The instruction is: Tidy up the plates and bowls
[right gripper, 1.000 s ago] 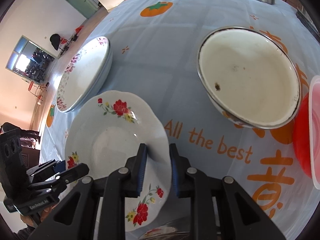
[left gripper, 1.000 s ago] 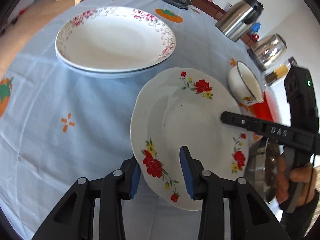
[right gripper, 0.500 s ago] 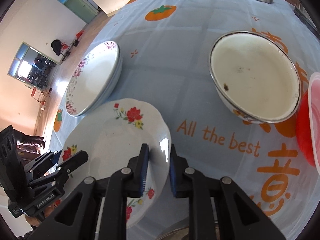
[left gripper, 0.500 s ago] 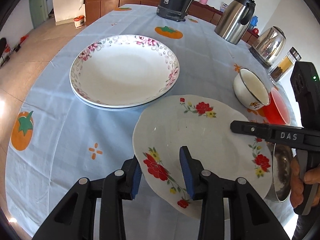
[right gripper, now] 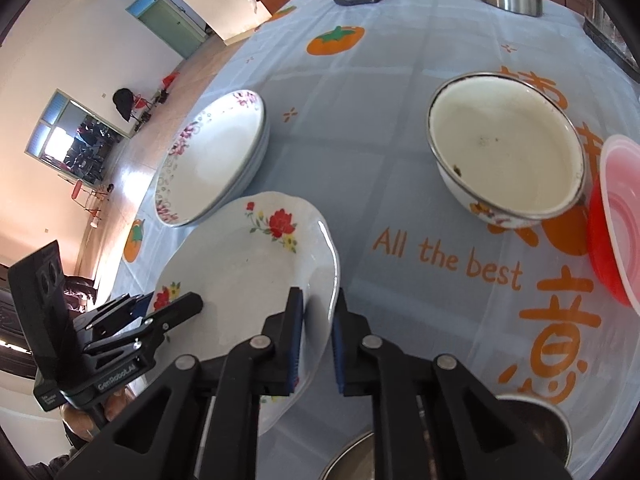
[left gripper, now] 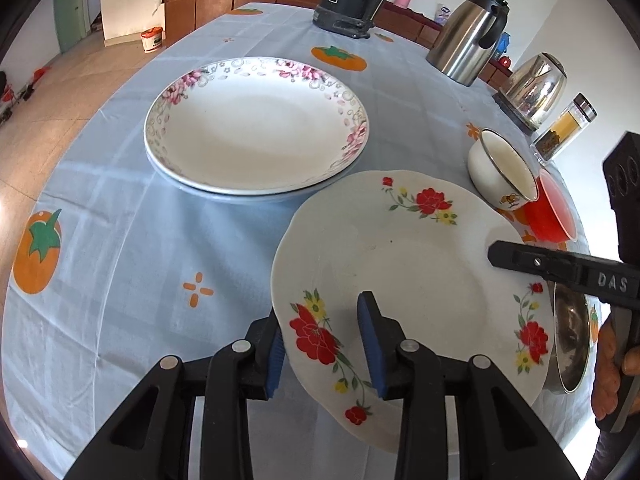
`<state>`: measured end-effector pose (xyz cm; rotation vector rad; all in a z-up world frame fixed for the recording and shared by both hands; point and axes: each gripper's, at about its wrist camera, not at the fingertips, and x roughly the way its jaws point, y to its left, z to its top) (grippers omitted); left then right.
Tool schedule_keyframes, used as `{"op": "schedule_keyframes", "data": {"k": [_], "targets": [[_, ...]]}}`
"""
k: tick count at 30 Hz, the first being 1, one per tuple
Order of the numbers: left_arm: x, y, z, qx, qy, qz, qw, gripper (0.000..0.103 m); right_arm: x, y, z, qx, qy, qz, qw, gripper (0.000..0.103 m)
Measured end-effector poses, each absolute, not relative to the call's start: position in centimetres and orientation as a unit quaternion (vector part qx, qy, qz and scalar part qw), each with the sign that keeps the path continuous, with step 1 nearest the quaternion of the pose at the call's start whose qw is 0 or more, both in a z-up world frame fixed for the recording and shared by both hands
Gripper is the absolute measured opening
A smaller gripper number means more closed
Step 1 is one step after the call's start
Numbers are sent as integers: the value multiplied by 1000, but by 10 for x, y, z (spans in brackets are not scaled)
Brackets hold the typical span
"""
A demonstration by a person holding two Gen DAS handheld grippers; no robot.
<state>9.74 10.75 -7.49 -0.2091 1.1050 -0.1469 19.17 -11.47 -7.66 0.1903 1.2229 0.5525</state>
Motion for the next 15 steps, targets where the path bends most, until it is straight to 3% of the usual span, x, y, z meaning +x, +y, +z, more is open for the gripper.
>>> {"op": "schedule_keyframes", "data": {"k": [15], "targets": [[77, 130, -67, -97, 505, -61, 856, 37, 150, -91, -67, 78, 540, 259, 797, 13]]}}
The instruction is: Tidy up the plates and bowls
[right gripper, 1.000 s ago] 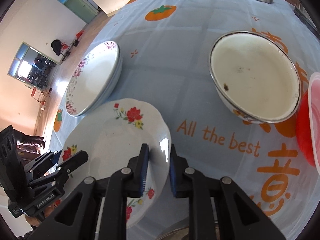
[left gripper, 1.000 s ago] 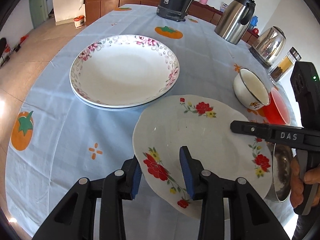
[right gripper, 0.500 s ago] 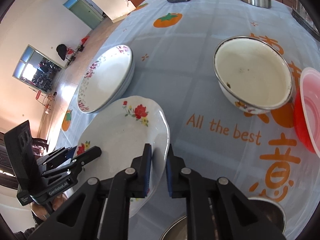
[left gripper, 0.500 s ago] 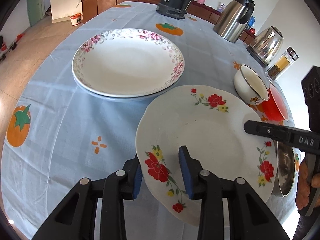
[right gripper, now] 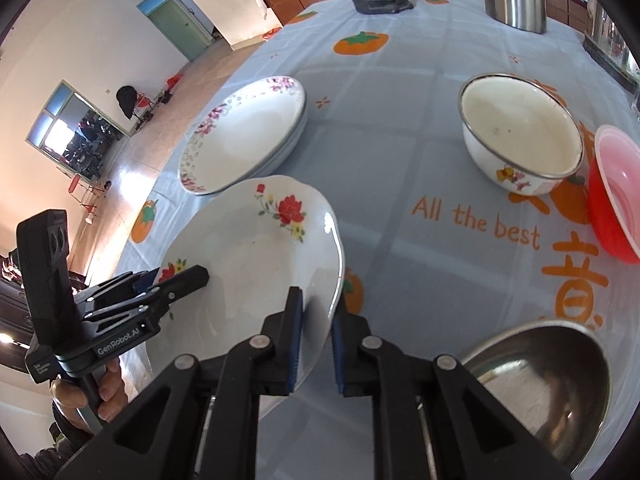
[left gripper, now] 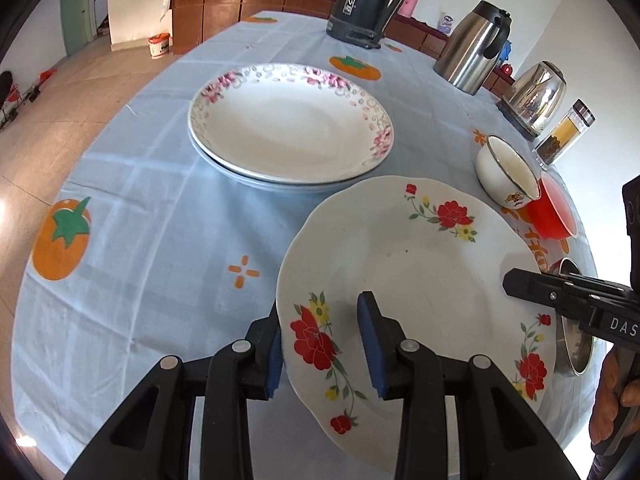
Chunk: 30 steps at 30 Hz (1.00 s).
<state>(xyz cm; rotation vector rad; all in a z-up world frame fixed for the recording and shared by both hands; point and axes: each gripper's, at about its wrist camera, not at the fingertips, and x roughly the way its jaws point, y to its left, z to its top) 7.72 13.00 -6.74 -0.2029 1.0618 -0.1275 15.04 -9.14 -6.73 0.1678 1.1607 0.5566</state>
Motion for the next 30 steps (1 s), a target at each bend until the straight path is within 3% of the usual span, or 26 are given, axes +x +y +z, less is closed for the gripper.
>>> {"op": "schedule_keyframes", "data": {"k": [17, 30], "targets": [[103, 161, -31, -78, 463, -44, 882, 37, 159, -60, -34, 116, 487, 269, 823, 13], [167, 187, -49, -49, 474, -38, 878, 37, 207, -39, -59, 178, 477, 253, 823, 13]]}}
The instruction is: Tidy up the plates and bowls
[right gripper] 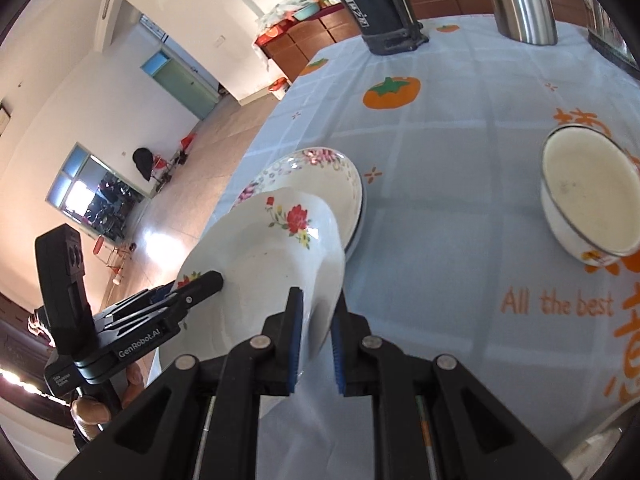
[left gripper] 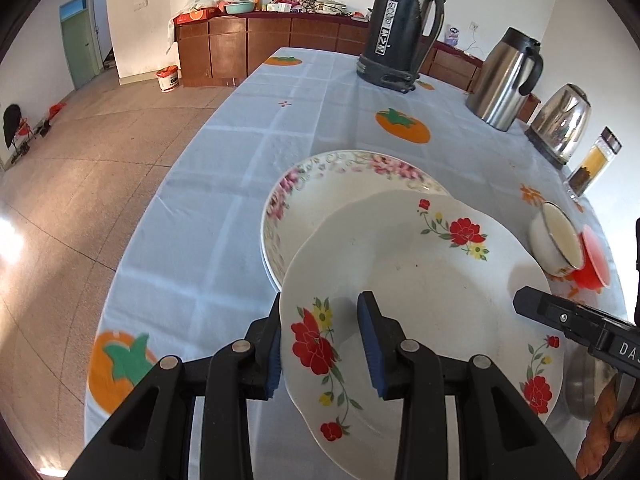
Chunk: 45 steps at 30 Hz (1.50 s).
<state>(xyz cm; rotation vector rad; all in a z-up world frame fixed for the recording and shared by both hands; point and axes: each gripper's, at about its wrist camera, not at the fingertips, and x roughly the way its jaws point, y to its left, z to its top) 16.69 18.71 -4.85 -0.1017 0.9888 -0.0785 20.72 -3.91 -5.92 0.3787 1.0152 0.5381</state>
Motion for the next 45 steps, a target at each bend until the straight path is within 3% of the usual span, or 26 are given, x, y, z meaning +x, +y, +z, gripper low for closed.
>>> {"op": "schedule_keyframes", "data": {"k": [18, 30, 45], "targets": [[234, 189, -66, -2, 477, -70, 876, 39, 236, -32, -79, 227, 463, 198, 834, 14], [249, 184, -64, 11, 471, -101, 876, 42, 216, -25, -82, 235, 396, 144, 876, 14], [250, 197, -63, -38, 484, -115, 866, 42, 215, -20, -78, 225, 411, 124, 875, 15]]}}
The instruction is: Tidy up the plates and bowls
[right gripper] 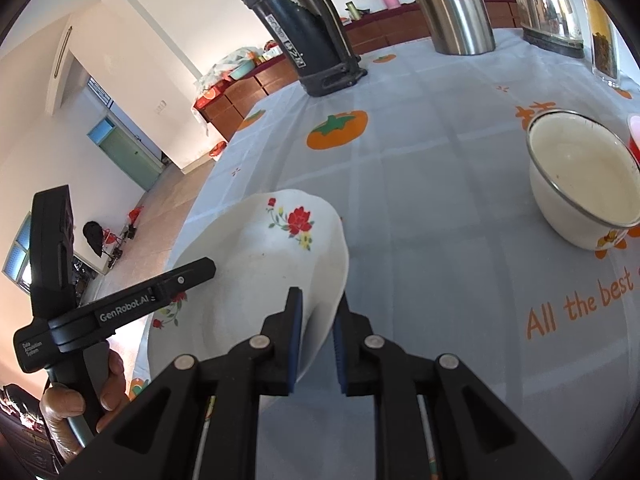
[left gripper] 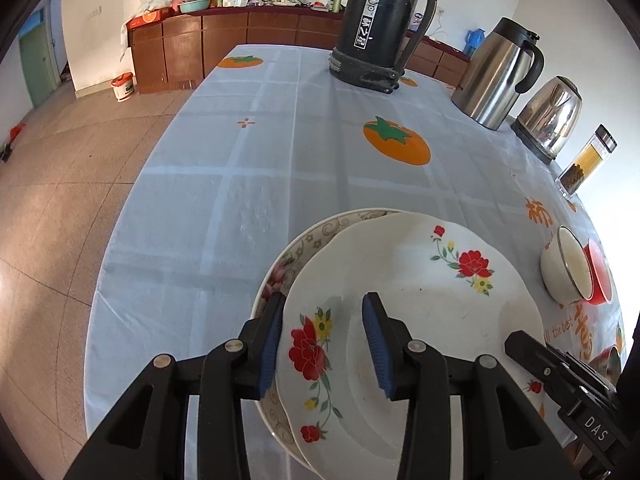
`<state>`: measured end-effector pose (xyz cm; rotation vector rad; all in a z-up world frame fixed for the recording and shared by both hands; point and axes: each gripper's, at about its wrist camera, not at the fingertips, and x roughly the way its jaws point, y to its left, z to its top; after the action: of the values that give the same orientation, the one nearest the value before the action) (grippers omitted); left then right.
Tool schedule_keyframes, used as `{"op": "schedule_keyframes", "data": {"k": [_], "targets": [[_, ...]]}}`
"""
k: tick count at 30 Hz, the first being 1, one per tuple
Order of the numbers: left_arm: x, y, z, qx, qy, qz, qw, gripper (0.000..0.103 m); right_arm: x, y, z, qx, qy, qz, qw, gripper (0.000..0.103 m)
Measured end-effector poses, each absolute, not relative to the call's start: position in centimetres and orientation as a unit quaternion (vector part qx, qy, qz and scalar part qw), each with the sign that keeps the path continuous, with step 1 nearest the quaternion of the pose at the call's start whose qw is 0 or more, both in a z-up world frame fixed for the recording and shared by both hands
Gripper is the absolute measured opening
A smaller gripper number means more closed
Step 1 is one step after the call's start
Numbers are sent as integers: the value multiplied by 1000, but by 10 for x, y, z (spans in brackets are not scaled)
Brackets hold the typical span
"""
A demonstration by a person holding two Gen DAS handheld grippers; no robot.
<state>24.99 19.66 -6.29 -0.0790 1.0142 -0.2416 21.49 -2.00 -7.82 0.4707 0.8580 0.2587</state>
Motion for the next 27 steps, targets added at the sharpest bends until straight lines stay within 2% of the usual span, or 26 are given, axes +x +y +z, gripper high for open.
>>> {"op": "schedule_keyframes", "data": {"k": [14, 20, 23, 27], "targets": [[245, 202, -60, -40, 504, -126, 853, 42, 212, -20, -78, 238, 424, 135, 863, 15], [242, 212, -49, -49, 487, -130, 862, 43, 211, -18, -79, 228, 409, 126, 875, 15], [241, 209, -50, -16, 480, -95, 872, 50, 210, -16, -79, 222, 398, 115, 882, 15], [241, 209, -53, 6, 470, -68, 880, 51, 206, -15, -82, 226, 386, 107, 888, 17]]}}
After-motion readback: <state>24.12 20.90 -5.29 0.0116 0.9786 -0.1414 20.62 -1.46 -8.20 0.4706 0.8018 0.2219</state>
